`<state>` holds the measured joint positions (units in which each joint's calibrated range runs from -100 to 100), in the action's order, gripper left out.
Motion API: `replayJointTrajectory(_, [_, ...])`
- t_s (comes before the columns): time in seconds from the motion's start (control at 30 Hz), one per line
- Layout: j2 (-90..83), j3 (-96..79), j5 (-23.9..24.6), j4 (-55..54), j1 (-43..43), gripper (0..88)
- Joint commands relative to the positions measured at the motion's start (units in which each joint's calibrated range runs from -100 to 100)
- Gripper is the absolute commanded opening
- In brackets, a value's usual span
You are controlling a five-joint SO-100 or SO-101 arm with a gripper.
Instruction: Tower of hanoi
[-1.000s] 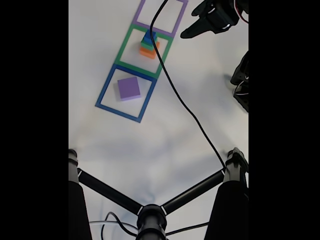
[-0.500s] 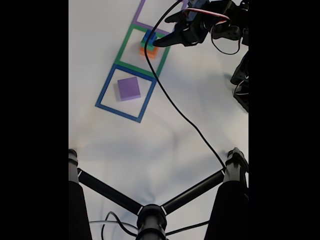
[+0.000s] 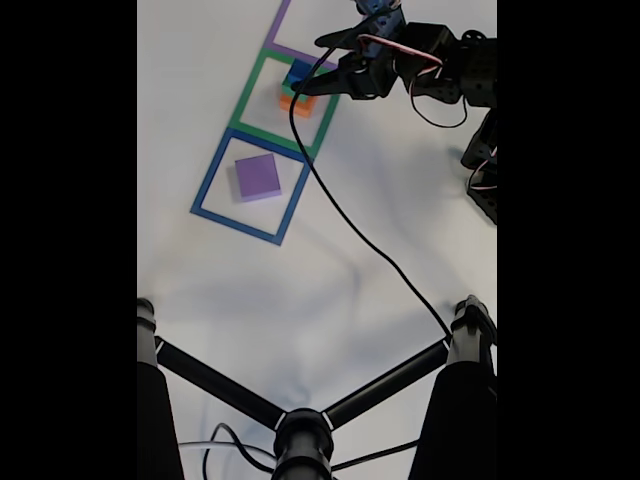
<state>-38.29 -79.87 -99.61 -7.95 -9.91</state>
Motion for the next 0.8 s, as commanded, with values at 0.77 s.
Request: replayJointTrajectory(0.77, [18.8, 3.4, -0.4, -19.9, 3.6, 15.9])
